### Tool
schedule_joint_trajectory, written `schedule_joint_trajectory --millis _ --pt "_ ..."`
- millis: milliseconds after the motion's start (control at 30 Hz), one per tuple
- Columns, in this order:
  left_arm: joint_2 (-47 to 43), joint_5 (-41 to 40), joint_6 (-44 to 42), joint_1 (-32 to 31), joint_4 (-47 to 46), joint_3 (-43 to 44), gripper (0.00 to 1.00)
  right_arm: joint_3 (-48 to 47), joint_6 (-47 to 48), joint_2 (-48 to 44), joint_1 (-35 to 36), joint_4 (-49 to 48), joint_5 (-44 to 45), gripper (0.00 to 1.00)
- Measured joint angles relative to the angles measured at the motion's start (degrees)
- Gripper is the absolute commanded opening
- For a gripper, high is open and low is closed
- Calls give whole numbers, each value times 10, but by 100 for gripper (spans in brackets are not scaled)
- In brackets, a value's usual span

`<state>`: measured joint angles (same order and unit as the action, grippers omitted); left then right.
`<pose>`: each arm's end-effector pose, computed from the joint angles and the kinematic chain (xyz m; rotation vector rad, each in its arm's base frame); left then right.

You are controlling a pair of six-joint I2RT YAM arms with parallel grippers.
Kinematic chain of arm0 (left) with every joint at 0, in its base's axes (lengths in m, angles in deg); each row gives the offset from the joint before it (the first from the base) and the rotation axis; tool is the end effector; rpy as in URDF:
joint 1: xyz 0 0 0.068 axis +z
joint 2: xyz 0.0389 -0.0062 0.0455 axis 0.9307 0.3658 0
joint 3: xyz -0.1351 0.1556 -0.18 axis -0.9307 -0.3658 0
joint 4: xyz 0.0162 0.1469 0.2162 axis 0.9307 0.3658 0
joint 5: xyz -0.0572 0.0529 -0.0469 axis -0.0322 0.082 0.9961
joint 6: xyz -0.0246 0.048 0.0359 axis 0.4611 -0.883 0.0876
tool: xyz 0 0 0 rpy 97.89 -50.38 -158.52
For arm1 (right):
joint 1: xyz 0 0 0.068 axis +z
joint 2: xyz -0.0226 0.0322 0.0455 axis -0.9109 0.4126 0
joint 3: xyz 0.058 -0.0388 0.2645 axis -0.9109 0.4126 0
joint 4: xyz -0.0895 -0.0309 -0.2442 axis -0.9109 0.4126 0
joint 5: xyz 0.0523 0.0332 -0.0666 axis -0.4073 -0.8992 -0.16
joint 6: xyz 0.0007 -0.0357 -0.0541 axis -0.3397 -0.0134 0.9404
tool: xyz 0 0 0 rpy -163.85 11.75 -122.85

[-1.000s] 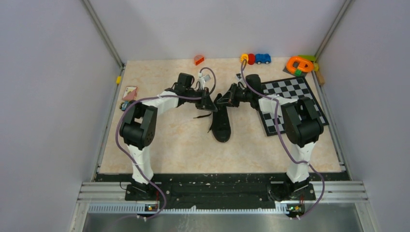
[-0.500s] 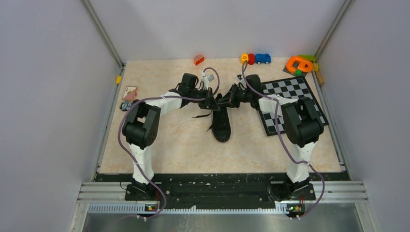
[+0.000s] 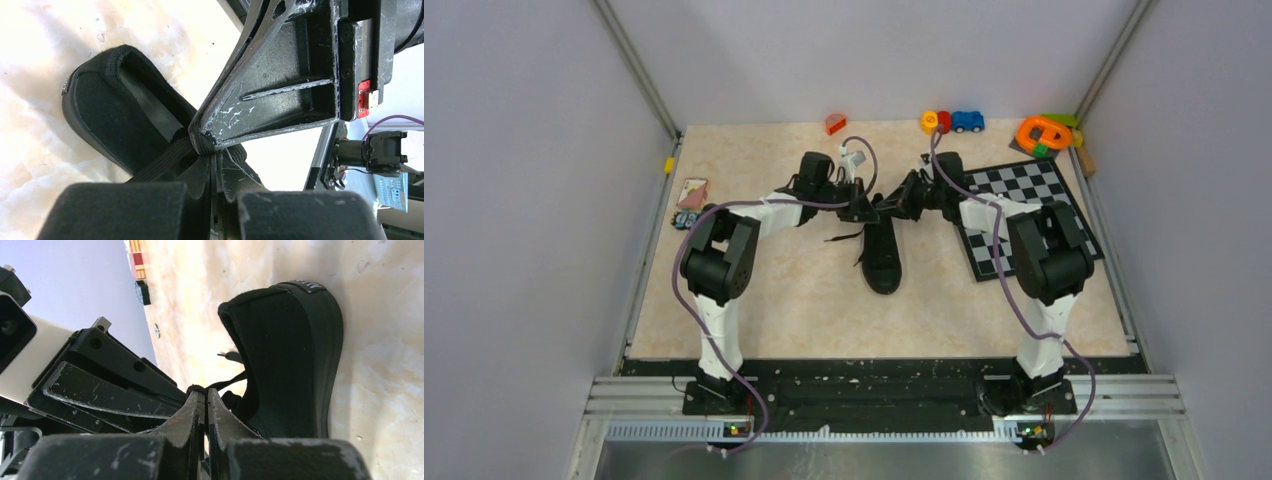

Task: Tie the shoes
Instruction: Tie the shoelace on the shoe.

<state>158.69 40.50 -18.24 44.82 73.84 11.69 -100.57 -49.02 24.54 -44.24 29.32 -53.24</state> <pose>0.3984 -0.2151 0.1781 0.5308 2.2165 -1.3236 0.3954 0.1864 0.1722 0.3586 2.3943 1.3966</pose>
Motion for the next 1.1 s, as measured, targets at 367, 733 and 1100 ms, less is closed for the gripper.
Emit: schedule_joint_trajectory --millis 367,733,1100 --pt "23 19 50 0 -69 -20 0 1 -53 -5 13 28 60 7" --pt "28 27 58 0 -73 -21 0 2 -54 -17 17 67 89 29" --pt "28 31 61 0 -75 -21 0 2 -37 -47 9 84 90 41"
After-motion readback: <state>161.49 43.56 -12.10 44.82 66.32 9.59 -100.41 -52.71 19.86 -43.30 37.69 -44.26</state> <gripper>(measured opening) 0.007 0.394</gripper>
